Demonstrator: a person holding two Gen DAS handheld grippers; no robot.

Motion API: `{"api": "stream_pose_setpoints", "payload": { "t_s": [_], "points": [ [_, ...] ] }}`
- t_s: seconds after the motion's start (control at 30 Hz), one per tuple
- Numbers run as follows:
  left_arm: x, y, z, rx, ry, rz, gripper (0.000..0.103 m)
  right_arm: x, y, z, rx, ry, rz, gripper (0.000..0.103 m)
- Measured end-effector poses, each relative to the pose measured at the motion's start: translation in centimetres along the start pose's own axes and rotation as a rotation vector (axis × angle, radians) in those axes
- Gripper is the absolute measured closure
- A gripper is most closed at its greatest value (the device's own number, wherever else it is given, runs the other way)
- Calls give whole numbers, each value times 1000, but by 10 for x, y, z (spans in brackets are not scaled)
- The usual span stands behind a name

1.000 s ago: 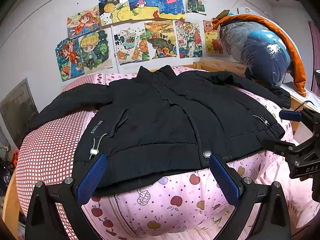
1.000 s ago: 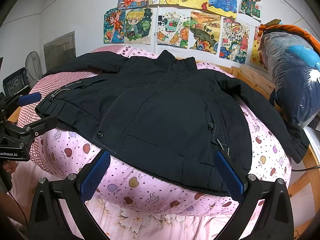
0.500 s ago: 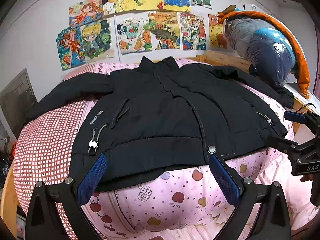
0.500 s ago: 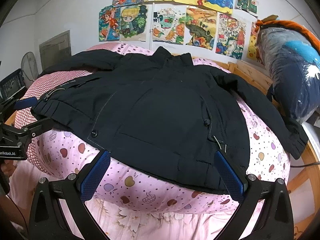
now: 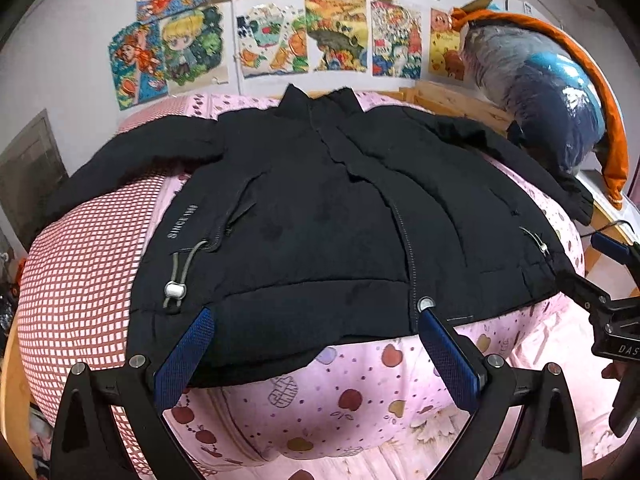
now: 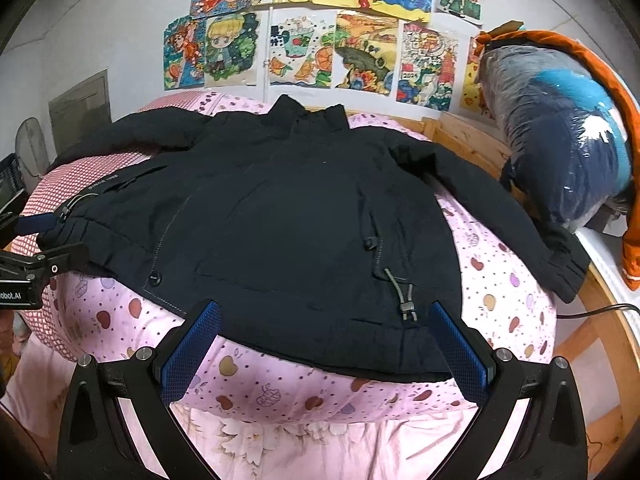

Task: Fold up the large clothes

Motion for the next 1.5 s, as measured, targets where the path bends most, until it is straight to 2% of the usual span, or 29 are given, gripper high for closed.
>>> {"api": "stream_pose_setpoints", "payload": {
  "t_s": [0.1,0.4,0.67,0.83,1.1,1.33,1.5],
  "points": [
    [4,8,-6,18,-34,9,0,-4,4,-4,19,1,16,1],
    [0,25,-36,55,-12,-19,0,-12,30,-16,106,39,69,1],
    [-9,34,-69,87,-2,-101,0,0,51,-19,156,30,119,1],
    [-13,42,-91,110,25,-126,0,6,61,-19,178,22,139,1],
    [5,59,-124,144,3,-168,0,18,80,-31,250,-7,161,1],
    [28,57,-149,109,18,-178,0,33,85,-52,207,-74,222,1],
    [46,58,-163,149,52,-199,0,44,90,-77,132,-106,304,1]
  ]
}}
Point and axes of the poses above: each gripper's, at about its wrist camera, not at the fingertips, and x roughly the way its jaws point, y to its right, z to its underside, the point moved 1 cm from there along x, roughly the way its jaws point, and after that the axes turned 2 degrees about -x, right-handed, at the moved point
